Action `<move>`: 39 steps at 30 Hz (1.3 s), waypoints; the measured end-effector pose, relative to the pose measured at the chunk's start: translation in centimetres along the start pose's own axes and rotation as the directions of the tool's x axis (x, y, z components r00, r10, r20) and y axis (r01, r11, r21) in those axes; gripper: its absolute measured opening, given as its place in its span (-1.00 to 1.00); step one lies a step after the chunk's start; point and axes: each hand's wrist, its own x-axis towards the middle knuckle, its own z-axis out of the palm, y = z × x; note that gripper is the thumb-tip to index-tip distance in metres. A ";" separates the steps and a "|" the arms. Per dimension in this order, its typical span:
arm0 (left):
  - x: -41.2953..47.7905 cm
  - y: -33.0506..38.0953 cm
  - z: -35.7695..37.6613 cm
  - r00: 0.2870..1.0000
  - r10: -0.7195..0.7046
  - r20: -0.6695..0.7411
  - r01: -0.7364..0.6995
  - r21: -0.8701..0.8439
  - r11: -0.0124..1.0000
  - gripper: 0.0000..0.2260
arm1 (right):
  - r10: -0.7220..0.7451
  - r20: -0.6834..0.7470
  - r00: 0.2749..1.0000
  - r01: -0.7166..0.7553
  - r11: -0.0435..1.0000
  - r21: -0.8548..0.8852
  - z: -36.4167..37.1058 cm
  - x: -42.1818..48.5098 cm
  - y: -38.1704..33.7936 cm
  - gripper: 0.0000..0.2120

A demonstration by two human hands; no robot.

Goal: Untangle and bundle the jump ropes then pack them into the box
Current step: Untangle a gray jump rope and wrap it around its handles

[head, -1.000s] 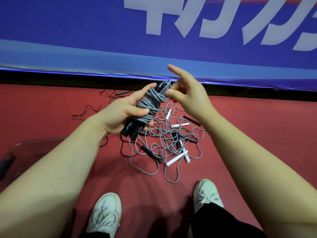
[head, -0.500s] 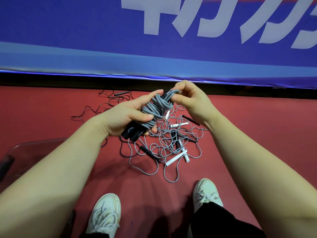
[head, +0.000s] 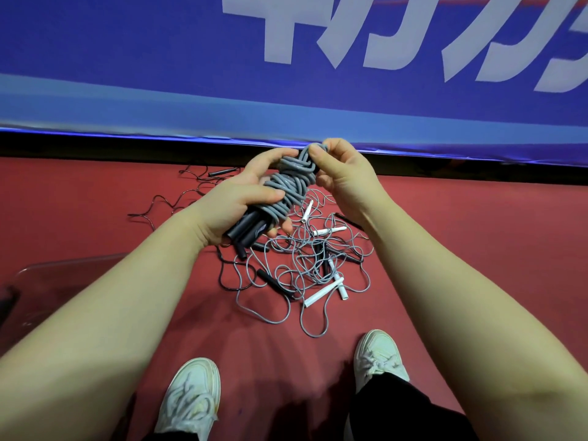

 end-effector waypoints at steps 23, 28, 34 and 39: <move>-0.2 -1.2 0.3 0.992 -0.069 -0.109 0.093 0.227 0.970 -0.33 | 0.397 0.044 0.917 -0.398 0.895 0.203 -2.4 -0.5 0.7 -0.74; 0.2 -1.9 1.1 0.980 -0.057 -0.190 0.155 0.551 0.820 -0.29 | 0.458 0.063 0.887 -0.462 0.878 0.123 -2.4 -0.7 0.7 -0.45; 1.0 -3.3 -0.2 0.921 -0.011 -0.390 0.261 0.595 0.760 -0.46 | 0.540 -0.046 0.840 -0.542 0.840 -0.024 -2.6 -0.8 1.6 -0.61; 1.7 -3.6 -0.7 0.856 0.032 -0.516 0.231 0.438 0.869 -0.60 | 0.617 0.031 0.786 -0.616 0.786 -0.045 -1.8 -0.9 2.0 -0.73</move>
